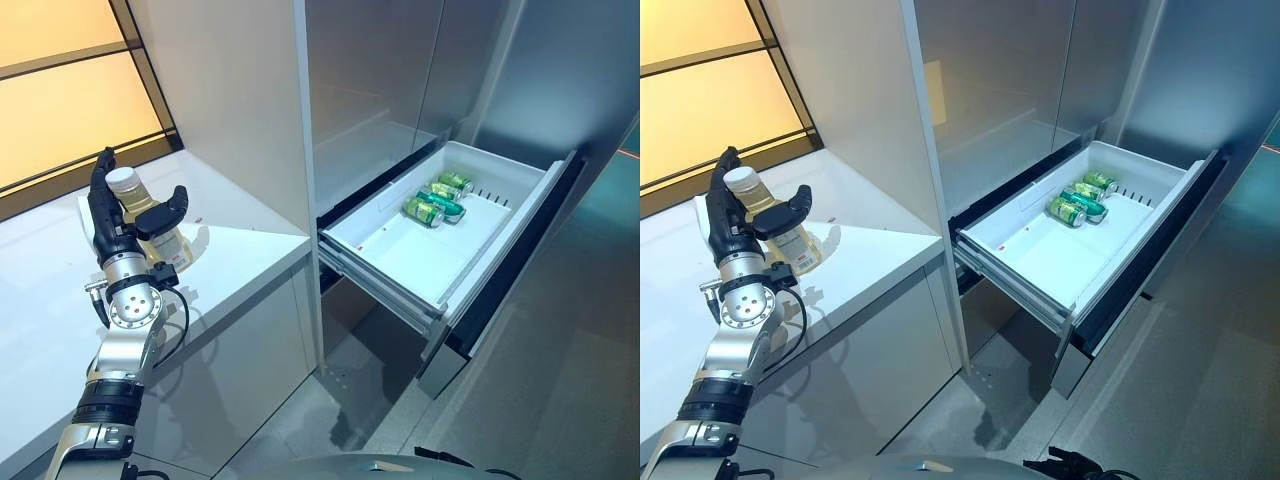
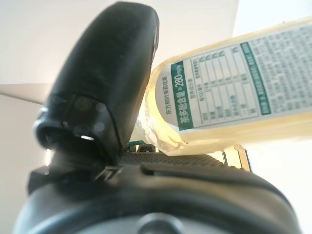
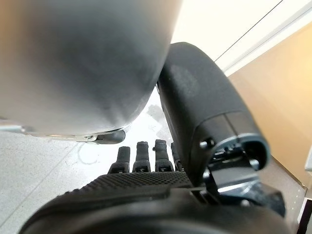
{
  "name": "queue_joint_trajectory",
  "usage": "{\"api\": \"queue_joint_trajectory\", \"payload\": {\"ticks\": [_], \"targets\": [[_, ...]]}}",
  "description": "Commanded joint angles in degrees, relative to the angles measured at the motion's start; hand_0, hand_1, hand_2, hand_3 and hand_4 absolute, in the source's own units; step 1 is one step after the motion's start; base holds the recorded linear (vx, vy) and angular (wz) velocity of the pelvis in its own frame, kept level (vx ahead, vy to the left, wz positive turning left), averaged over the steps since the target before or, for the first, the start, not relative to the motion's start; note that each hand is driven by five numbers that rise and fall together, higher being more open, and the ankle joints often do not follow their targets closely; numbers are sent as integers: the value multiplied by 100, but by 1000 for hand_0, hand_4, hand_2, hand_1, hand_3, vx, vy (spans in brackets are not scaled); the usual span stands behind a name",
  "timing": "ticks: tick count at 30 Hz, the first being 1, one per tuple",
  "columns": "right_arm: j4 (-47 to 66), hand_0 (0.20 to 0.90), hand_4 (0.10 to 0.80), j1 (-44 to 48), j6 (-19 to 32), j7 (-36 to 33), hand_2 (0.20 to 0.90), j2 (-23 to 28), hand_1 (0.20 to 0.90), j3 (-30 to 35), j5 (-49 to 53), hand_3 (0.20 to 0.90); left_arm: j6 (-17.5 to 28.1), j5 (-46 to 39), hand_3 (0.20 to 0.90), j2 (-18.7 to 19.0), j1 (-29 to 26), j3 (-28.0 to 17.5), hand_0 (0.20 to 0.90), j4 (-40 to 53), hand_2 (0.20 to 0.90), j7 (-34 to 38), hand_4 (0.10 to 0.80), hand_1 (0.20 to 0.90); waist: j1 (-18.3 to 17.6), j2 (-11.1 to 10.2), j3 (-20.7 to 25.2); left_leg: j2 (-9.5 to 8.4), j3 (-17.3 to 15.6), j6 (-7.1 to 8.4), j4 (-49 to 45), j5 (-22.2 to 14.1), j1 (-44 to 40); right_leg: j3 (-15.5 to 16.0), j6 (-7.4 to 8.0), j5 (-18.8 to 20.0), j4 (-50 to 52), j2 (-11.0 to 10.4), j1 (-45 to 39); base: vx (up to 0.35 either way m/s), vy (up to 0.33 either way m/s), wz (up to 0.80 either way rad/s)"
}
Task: Put drinks into fridge and close the fridge
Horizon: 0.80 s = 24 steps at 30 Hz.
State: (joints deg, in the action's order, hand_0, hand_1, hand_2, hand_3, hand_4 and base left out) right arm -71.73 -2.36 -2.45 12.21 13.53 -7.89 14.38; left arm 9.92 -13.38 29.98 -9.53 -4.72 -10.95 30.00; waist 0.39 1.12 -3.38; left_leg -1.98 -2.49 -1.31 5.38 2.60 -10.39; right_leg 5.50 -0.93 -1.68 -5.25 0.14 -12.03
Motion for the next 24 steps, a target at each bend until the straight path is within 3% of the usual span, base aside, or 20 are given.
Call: {"api": "queue_joint_trajectory", "payload": {"ticks": [1, 24], "targets": [[-159, 900, 800, 38, -30, 148, 900, 51, 900, -158, -187, 900, 67, 290, 900, 385, -681, 13, 900, -375, 900, 68, 800, 900, -84, 75, 68, -71, -50, -56, -82, -704, -107, 88, 311, -366, 520, -2, 287, 0, 0, 0], [-234, 900, 800, 95, -58, 86, 900, -4, 900, -152, -162, 900, 283, -1442, 900, -283, -650, -147, 900, -320, 900, -9, 800, 900, -82, 93, 88, -71, -43, -46, -78, -709, -137, 89, 297, -388, 512, 1, 246, 0, 0, 0]]}}
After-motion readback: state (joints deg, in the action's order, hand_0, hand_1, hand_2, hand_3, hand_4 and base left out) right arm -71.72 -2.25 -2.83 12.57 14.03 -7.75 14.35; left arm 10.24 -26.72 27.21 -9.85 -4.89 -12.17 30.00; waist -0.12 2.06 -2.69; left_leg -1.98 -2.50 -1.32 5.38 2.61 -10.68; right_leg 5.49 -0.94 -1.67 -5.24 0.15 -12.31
